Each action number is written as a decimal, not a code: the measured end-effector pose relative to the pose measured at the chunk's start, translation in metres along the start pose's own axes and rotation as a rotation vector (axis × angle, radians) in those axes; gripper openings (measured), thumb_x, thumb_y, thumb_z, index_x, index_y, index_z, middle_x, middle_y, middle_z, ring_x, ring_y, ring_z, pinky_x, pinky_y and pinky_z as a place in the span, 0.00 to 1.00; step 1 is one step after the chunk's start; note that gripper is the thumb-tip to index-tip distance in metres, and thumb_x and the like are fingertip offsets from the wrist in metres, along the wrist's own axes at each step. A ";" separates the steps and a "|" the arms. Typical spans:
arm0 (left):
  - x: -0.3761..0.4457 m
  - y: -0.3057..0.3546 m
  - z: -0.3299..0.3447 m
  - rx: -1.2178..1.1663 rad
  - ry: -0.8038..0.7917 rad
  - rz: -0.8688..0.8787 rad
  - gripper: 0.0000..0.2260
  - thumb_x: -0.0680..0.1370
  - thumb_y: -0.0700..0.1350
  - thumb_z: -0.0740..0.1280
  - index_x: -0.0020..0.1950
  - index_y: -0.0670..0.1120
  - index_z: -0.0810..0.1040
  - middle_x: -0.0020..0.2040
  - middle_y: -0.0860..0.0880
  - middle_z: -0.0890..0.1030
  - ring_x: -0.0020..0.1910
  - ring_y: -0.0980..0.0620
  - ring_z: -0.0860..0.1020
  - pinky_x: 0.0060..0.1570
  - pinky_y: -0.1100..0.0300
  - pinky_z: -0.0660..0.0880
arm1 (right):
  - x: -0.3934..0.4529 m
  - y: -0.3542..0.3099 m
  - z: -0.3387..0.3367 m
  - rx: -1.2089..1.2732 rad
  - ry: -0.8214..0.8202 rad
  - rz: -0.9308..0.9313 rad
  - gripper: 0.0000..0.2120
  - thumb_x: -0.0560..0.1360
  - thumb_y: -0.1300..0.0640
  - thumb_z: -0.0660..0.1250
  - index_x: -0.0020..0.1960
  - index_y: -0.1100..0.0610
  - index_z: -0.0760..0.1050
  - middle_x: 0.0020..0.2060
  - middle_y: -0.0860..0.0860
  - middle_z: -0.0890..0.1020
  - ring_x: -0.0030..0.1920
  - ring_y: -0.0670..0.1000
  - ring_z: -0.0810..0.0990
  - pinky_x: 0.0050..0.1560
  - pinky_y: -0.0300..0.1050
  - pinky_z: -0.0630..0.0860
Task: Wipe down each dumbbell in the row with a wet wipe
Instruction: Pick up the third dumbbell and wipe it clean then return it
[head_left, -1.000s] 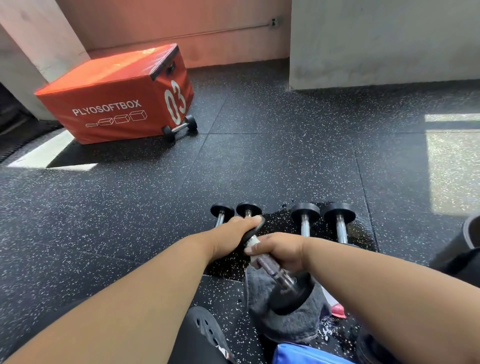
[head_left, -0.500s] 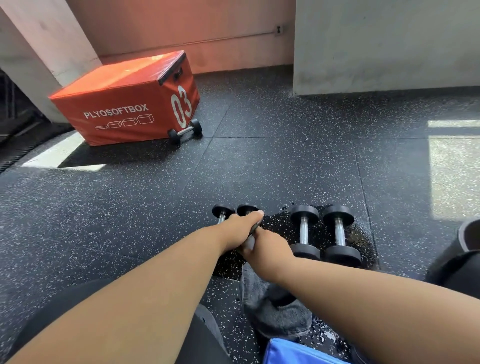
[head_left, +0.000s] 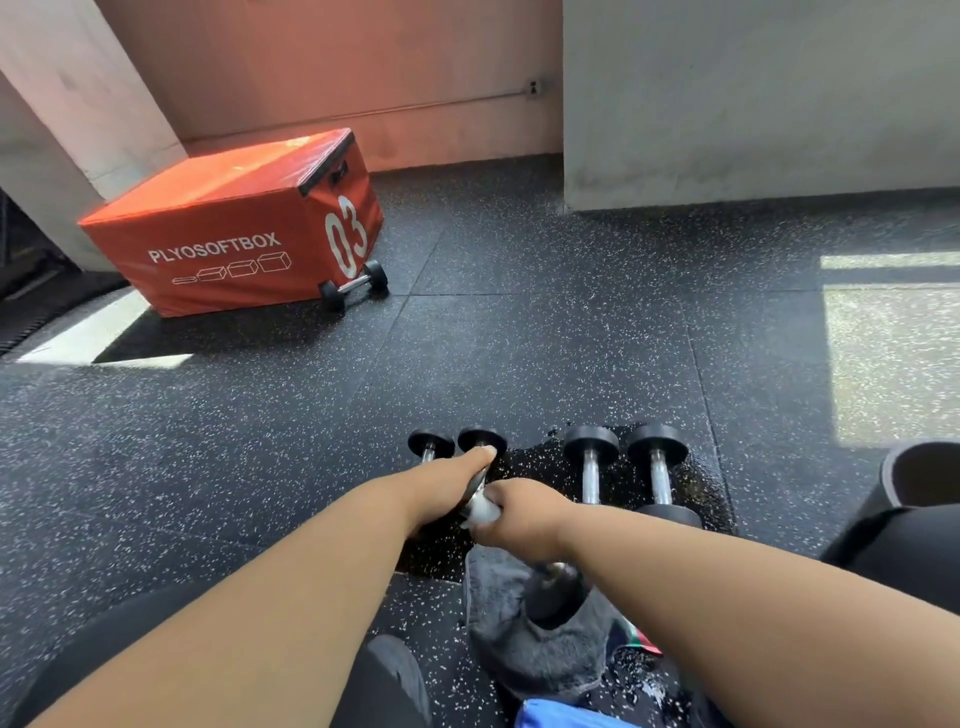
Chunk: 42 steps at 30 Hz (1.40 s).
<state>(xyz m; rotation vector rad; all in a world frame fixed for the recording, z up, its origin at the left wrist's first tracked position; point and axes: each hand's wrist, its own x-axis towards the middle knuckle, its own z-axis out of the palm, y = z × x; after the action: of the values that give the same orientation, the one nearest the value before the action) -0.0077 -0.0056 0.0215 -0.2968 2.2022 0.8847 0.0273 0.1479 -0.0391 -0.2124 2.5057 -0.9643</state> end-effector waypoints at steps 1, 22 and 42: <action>-0.002 -0.001 0.001 0.010 -0.014 0.006 0.31 0.77 0.75 0.62 0.47 0.47 0.84 0.49 0.45 0.85 0.42 0.49 0.81 0.46 0.56 0.75 | 0.000 0.001 -0.008 0.040 -0.077 0.010 0.09 0.75 0.49 0.73 0.44 0.51 0.76 0.38 0.47 0.81 0.39 0.51 0.80 0.40 0.44 0.73; 0.003 0.001 -0.017 0.096 -0.215 0.462 0.38 0.70 0.62 0.68 0.81 0.57 0.72 0.71 0.54 0.78 0.68 0.56 0.77 0.65 0.62 0.69 | 0.022 0.018 0.001 1.098 -0.436 0.059 0.07 0.75 0.67 0.66 0.53 0.64 0.78 0.42 0.59 0.85 0.45 0.56 0.86 0.48 0.47 0.82; 0.017 -0.006 -0.013 -0.062 -0.154 0.208 0.25 0.66 0.72 0.67 0.44 0.52 0.84 0.40 0.47 0.85 0.41 0.46 0.82 0.63 0.42 0.78 | -0.016 -0.006 -0.006 0.529 -0.170 0.065 0.11 0.64 0.56 0.65 0.46 0.56 0.70 0.38 0.50 0.72 0.37 0.49 0.72 0.42 0.50 0.71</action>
<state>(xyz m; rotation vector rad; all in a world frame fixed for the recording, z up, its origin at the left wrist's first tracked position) -0.0240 -0.0182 0.0131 -0.0263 2.0912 1.0536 0.0386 0.1517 -0.0260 -0.0424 2.0080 -1.4683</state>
